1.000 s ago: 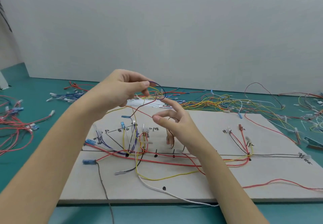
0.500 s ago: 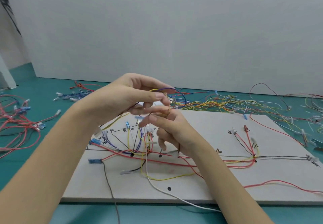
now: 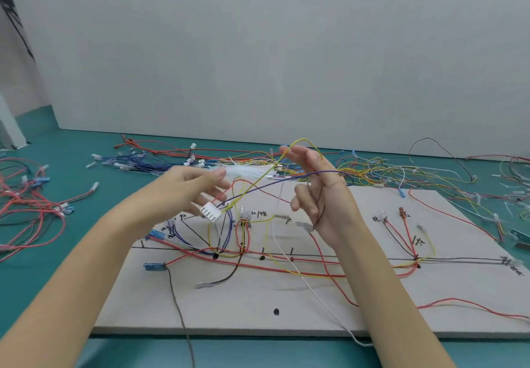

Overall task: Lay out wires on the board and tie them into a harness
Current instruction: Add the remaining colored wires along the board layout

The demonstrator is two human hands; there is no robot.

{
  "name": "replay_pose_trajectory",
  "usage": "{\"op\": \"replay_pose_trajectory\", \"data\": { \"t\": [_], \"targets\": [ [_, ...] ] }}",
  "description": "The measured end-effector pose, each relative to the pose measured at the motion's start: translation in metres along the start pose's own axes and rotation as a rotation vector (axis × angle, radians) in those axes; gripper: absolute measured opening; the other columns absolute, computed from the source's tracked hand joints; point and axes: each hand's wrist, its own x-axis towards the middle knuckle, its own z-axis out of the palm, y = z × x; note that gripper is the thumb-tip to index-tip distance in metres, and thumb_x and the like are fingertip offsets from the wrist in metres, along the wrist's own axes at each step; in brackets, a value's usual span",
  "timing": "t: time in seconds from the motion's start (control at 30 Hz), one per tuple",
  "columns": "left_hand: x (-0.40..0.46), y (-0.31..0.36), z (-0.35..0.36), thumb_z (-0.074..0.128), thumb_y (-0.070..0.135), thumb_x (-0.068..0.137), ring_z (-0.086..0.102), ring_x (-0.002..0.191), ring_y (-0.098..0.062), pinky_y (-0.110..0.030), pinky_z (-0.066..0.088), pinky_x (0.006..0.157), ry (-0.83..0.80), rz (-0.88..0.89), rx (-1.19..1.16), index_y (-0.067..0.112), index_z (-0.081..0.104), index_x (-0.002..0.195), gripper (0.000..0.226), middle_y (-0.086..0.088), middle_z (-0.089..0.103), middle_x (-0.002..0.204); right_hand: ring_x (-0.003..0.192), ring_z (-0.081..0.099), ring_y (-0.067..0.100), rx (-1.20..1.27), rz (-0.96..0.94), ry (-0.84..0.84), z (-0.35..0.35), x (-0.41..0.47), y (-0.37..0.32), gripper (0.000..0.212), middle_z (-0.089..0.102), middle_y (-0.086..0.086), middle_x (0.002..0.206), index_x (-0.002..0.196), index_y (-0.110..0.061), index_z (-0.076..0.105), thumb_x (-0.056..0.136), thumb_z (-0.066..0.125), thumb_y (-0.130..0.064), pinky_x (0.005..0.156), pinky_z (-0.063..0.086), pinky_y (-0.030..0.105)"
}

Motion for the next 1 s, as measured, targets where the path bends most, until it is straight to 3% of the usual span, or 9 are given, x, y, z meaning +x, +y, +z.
{"op": "replay_pose_trajectory", "data": {
  "t": [0.1, 0.23, 0.37, 0.43, 0.57, 0.7, 0.77, 0.9, 1.0],
  "targets": [
    [-0.004, -0.006, 0.004, 0.057, 0.076, 0.064, 0.067, 0.062, -0.018, -0.022, 0.050, 0.045, -0.121, -0.188, -0.212, 0.011, 0.076, 0.097, 0.076, -0.014, 0.075, 0.086, 0.030, 0.023, 0.009, 0.031, -0.018, 0.038, -0.002, 0.000, -0.002, 0.024, 0.063, -0.002, 0.130, 0.106, -0.022, 0.064, 0.100, 0.041, -0.026, 0.046, 0.048, 0.021],
    [-0.016, -0.014, -0.002, 0.066, 0.081, 0.061, 0.058, 0.060, -0.011, -0.019, 0.042, 0.044, -0.387, -0.145, -0.350, 0.023, 0.072, 0.110, 0.077, -0.001, 0.063, 0.073, 0.029, 0.026, 0.009, 0.037, -0.044, 0.113, -0.005, 0.000, -0.003, 0.021, 0.062, 0.003, 0.131, 0.108, -0.016, 0.062, 0.099, 0.043, -0.020, 0.045, 0.048, 0.022],
    [-0.030, -0.010, 0.002, 0.081, 0.074, 0.046, 0.060, 0.064, -0.010, -0.018, 0.042, 0.043, -0.495, -0.051, -0.188, 0.033, 0.072, 0.101, 0.069, 0.000, 0.070, 0.077, 0.031, 0.026, 0.010, 0.001, -0.079, 0.167, -0.008, 0.002, -0.004, 0.020, 0.065, 0.000, 0.125, 0.110, -0.015, 0.061, 0.097, 0.047, -0.018, 0.047, 0.050, 0.024],
    [-0.035, -0.009, 0.008, 0.082, 0.067, 0.051, 0.059, 0.065, -0.008, -0.018, 0.042, 0.045, -0.509, 0.011, -0.091, 0.031, 0.072, 0.096, 0.058, 0.001, 0.071, 0.079, 0.031, 0.026, 0.011, -0.010, -0.089, 0.196, -0.009, 0.003, -0.003, 0.019, 0.068, -0.003, 0.121, 0.109, -0.016, 0.063, 0.097, 0.048, -0.017, 0.047, 0.050, 0.024],
    [-0.038, -0.011, 0.010, 0.082, 0.049, 0.059, 0.051, 0.054, -0.007, -0.017, 0.036, 0.040, -0.402, 0.067, -0.164, 0.022, 0.070, 0.074, 0.033, 0.001, 0.061, 0.064, 0.031, 0.027, 0.011, -0.048, -0.092, 0.211, -0.009, 0.004, -0.001, 0.017, 0.069, 0.000, 0.118, 0.106, -0.014, 0.064, 0.098, 0.049, -0.014, 0.046, 0.050, 0.024],
    [-0.033, -0.011, 0.000, 0.091, 0.058, 0.037, 0.043, 0.042, -0.006, -0.013, 0.030, 0.033, -0.245, 0.025, -0.326, 0.016, 0.073, 0.077, 0.061, -0.002, 0.057, 0.060, 0.030, 0.028, 0.011, -0.068, -0.099, 0.201, -0.012, 0.003, 0.001, 0.018, 0.071, 0.000, 0.115, 0.102, -0.014, 0.067, 0.098, 0.049, -0.014, 0.046, 0.049, 0.024],
    [-0.030, -0.009, -0.003, 0.090, 0.060, 0.036, 0.040, 0.036, -0.004, -0.011, 0.029, 0.031, -0.186, -0.001, -0.414, 0.016, 0.076, 0.082, 0.065, 0.000, 0.055, 0.056, 0.030, 0.029, 0.011, -0.073, -0.106, 0.198, -0.012, 0.003, 0.000, 0.019, 0.071, 0.001, 0.113, 0.102, -0.014, 0.067, 0.098, 0.049, -0.014, 0.045, 0.049, 0.024],
    [-0.024, -0.009, -0.005, 0.085, 0.049, 0.060, 0.052, 0.046, -0.004, -0.012, 0.040, 0.037, -0.012, 0.019, -0.525, 0.016, 0.078, 0.094, 0.048, 0.000, 0.067, 0.070, 0.030, 0.029, 0.013, -0.127, -0.094, 0.193, -0.012, 0.001, 0.002, 0.021, 0.072, 0.003, 0.109, 0.100, -0.011, 0.070, 0.097, 0.050, -0.015, 0.044, 0.048, 0.024],
    [-0.015, -0.007, -0.003, 0.071, 0.034, 0.073, 0.066, 0.062, -0.004, -0.013, 0.049, 0.046, 0.167, 0.043, -0.662, 0.012, 0.076, 0.089, 0.028, -0.001, 0.075, 0.085, 0.030, 0.037, 0.015, -0.234, -0.105, 0.172, -0.005, -0.002, 0.004, 0.017, 0.074, 0.004, 0.105, 0.097, -0.012, 0.071, 0.095, 0.054, -0.011, 0.044, 0.047, 0.025]
  ]
}}
